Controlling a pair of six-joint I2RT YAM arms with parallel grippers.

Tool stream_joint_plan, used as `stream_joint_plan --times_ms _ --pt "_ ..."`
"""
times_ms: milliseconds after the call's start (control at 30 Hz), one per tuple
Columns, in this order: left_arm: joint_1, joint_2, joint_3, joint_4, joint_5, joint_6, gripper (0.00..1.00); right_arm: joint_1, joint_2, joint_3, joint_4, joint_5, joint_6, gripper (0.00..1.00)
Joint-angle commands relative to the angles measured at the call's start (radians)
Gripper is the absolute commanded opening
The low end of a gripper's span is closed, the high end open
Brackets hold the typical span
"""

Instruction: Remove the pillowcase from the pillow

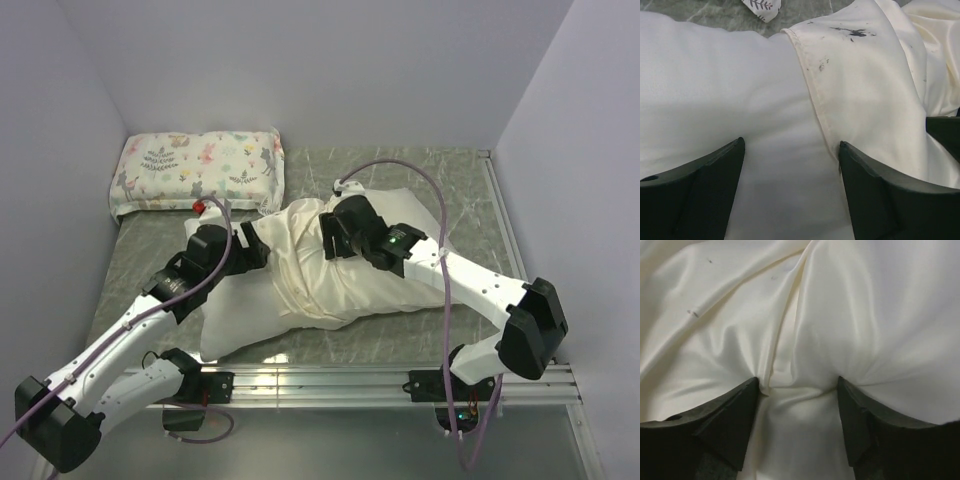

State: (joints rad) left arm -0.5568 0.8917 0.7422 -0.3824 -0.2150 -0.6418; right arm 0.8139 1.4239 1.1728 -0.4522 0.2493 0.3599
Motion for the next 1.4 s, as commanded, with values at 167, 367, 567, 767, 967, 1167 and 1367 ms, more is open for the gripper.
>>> stream_joint_plan --times_ms 167,367,567,767,967,1167,1367 --pt "0.000 -0.025 -0.053 0.039 -0.056 -0.065 0.73 -0.002 -0.017 -0.041 0.037 0.074 0.031 0.08" --pt "-0.002 -0.140 -0.093 0.066 -0.052 -0.071 0.99 -0.071 -0.072 -0.099 0.058 0.047 0.057 0.00" --pt "0.000 -0.140 -0.122 0.042 -0.066 -0.093 0.95 -0.093 -0.132 -0.133 0.072 0.021 0.076 0.12" --pt "0.003 -0.106 -0.144 0.054 -0.046 -0.104 0.53 -0.041 -0.204 -0.104 0.075 -0.027 0.068 0.66" --pt "0.001 -0.094 -0.156 0.086 -0.020 -0.102 0.64 0.154 -0.151 -0.009 0.061 0.025 0.071 0.73" --pt "0.003 -0.065 -0.155 0.102 0.012 -0.082 0.88 0.261 0.030 0.122 0.038 0.082 0.073 0.75" --pt "0.008 -0.030 -0.159 0.114 0.029 -0.078 0.70 0.257 0.178 0.197 0.004 0.122 0.077 0.49"
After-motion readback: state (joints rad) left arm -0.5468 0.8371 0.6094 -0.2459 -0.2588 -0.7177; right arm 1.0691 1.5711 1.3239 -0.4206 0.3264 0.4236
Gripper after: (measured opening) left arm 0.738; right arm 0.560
